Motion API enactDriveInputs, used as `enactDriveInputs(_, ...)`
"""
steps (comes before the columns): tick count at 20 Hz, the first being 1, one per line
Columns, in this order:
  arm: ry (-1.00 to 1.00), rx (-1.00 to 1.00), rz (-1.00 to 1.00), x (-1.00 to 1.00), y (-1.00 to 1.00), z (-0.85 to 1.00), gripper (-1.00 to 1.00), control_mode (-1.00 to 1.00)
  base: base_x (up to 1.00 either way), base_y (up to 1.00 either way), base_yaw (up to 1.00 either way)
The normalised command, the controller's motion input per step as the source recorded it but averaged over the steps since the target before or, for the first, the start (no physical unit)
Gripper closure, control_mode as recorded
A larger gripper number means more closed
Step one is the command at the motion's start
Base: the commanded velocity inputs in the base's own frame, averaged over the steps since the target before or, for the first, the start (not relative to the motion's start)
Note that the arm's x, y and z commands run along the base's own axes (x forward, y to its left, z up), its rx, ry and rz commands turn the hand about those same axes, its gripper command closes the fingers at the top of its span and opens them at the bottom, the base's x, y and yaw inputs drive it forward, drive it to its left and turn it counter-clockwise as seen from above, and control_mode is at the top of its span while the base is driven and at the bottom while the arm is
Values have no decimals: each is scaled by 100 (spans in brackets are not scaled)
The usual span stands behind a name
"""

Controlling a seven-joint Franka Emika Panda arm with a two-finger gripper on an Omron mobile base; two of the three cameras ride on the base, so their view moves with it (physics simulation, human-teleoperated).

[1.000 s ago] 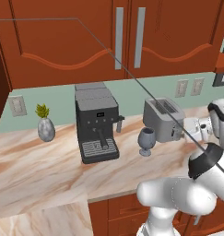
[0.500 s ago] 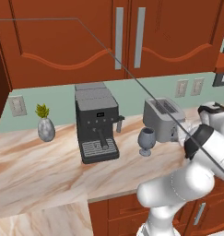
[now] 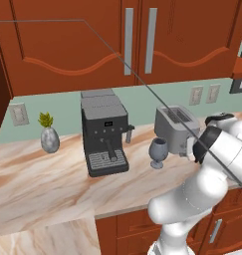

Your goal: Retrieve the wine glasses from the counter and place one next to each plate.

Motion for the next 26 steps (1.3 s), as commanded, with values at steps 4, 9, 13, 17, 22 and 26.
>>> enactDriveInputs(4,0,0,-1,0,16,-14,-100,-100,0,0,0)
enactDriveInputs(9,-2,0,0,0,21,-12,-100,-100,0,0,0)
enactDriveInputs(13,-6,0,0,0,21,-16,-100,-100,0,0,0)
enactDriveInputs(17,-3,0,0,0,9,-18,-100,-100,0,0,0)
enactDriveInputs(22,-1,0,0,0,11,-11,-100,-100,0,0,0)
enactDriveInputs(26,0,0,0,0,10,0,-100,-100,0,0,0)
